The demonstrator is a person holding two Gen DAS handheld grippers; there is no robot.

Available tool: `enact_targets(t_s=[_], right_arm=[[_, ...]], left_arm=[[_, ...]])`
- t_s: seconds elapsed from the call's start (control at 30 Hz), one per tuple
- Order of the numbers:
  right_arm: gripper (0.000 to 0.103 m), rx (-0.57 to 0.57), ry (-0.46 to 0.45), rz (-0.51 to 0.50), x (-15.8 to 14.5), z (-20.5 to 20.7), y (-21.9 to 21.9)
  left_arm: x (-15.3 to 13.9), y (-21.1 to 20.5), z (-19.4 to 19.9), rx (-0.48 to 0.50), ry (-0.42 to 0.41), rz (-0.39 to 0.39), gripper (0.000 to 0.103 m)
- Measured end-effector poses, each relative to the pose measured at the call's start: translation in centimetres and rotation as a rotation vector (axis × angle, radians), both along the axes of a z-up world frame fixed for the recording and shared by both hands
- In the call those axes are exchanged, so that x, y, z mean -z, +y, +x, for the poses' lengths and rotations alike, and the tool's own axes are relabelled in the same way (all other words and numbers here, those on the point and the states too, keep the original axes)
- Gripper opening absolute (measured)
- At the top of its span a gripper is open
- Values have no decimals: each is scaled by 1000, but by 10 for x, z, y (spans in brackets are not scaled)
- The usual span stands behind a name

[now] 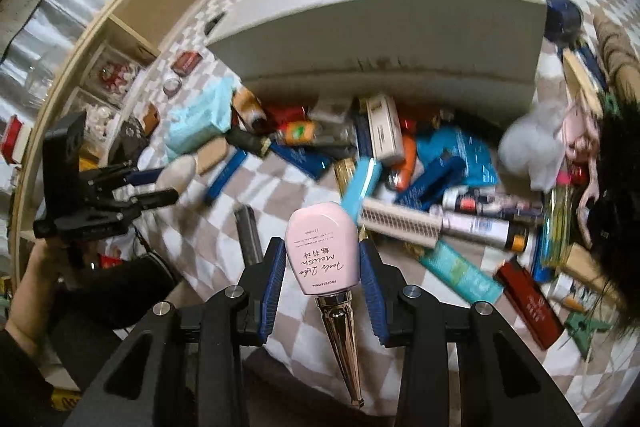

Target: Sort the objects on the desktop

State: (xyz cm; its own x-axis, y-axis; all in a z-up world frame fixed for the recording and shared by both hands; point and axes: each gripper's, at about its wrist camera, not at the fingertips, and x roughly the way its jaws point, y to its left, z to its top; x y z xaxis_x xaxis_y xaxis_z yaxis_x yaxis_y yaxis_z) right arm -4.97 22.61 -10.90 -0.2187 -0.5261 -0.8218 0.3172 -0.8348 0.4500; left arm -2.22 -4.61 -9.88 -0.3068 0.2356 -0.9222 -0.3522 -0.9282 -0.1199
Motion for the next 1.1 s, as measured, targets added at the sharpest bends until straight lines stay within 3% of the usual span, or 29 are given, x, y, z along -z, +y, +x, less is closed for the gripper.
enact_targets(t_s=[0.7, 1.1], right_arm=[[38, 110, 162, -133, -74, -44, 10], [38, 233, 226, -170, -92, -88, 28]], left_arm=[[-80, 37, -34, 8, 192, 107, 49], [-90, 56, -67, -23, 227, 128, 49]])
